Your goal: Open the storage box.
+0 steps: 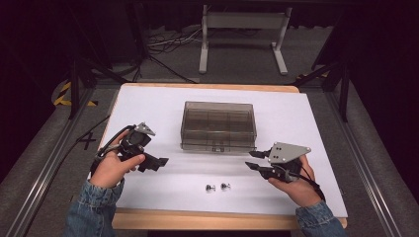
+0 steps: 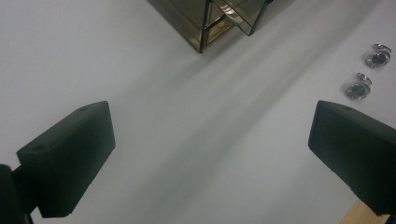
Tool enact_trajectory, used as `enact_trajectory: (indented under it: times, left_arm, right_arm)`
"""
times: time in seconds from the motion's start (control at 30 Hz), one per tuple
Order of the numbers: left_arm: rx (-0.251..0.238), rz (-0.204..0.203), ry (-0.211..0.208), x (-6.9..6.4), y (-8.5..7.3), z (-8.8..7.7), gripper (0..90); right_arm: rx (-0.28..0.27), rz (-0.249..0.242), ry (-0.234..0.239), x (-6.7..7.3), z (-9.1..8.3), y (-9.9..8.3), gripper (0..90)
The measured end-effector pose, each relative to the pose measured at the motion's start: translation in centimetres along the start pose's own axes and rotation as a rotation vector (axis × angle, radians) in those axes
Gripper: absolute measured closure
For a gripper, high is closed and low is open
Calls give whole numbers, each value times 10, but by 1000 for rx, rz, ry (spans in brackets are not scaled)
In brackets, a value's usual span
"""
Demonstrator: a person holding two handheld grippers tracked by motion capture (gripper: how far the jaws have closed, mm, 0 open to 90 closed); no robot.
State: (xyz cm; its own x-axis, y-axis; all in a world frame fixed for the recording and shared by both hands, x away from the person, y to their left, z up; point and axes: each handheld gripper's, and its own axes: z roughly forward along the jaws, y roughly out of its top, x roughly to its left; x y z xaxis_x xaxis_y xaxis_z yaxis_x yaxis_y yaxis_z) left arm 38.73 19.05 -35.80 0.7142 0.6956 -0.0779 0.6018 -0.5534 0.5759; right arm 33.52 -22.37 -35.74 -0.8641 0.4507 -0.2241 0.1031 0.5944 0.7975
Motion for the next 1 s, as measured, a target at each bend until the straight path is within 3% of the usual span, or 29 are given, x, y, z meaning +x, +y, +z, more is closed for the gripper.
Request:
enact_trajectory:
  times: [0.13, 0.33, 0.4, 0.43, 0.6, 0.87, 1.0]
  left_arm:
    - [-1, -6, -1, 0, -1, -1, 15]
    - [-3, 2, 4, -1, -1, -3, 15]
    - [-4, -2, 0, -1, -1, -3, 15]
    - [-4, 0, 3, -1, -2, -3, 15]
    - [-3, -7, 1, 1, -2, -3, 15]
    - [-6, -11, 4, 2, -3, -4, 15]
    - [-5, -12, 0, 2, -3, -3, 15]
  right_arm:
    - [5, 32, 32, -5, -4, 5, 655]
    - [21, 35, 48, -10, -3, 13, 659]
    - [47, 45, 107, -15, 0, 18, 665]
    - [62, 44, 115, -17, 1, 21, 663]
    - [104, 28, 107, -25, 3, 30, 655]
    - [136, 81, 118, -43, 5, 36, 649]
    - [139, 83, 126, -50, 6, 40, 632]
